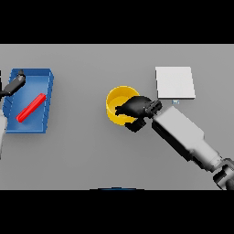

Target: Pick up the red beaker and tilt it to pour out 1 green nut into yellow bowl. Pick up the yellow bowl and place it on the metallic measuring scale.

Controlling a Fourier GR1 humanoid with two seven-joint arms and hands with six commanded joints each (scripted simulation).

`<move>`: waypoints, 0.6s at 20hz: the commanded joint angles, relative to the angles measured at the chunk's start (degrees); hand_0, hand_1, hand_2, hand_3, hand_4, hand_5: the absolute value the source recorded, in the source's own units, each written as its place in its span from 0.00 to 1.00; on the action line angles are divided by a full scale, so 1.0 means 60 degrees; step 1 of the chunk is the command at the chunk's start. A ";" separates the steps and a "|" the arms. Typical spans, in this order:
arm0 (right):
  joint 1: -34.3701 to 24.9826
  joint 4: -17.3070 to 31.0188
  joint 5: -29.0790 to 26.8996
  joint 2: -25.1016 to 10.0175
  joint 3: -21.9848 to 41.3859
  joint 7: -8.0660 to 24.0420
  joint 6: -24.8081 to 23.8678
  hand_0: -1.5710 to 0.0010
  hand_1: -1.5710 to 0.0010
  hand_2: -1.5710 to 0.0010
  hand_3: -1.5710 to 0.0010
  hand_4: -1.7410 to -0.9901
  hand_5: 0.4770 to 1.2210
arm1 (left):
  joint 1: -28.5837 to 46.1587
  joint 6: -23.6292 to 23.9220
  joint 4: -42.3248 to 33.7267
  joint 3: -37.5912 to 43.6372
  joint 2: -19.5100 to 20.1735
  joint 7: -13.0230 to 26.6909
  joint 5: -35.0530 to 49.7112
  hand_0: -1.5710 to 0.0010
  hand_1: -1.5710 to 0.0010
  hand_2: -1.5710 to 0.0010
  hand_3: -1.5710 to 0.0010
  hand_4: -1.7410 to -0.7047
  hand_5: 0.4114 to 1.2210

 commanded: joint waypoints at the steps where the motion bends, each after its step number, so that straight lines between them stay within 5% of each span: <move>1: -0.0057 0.0018 -0.0024 -0.0035 -0.0031 -0.0173 -0.0029 0.57 0.58 0.61 0.80 0.46 0.67 | 0.0008 0.0019 -0.0084 0.0005 -0.0001 0.0044 -0.0002 1.00 1.00 1.00 1.00 0.95 0.36; 4: 0.0040 -0.0190 -0.0205 -0.0141 -0.0004 -0.0129 0.0287 0.29 0.30 0.31 0.55 0.24 0.83 | -0.0018 0.0015 -0.0064 -0.0017 0.0023 0.0064 -0.0045 1.00 1.00 1.00 1.00 0.95 0.36; 8: -0.0185 0.0102 -0.0364 -0.0163 0.0067 -0.0372 0.0288 0.12 0.12 0.21 0.23 0.10 0.93 | 0.0043 -0.0045 -0.0274 -0.0099 0.0021 0.0122 -0.0088 1.00 1.00 1.00 1.00 0.96 0.35; 12: -0.0042 -0.0242 -0.0507 -0.0224 0.0091 0.0080 0.0184 0.05 0.05 0.18 0.12 0.04 0.97 | 0.0040 0.0011 -0.0187 -0.0112 -0.0002 0.0147 -0.0136 1.00 1.00 1.00 1.00 0.97 0.34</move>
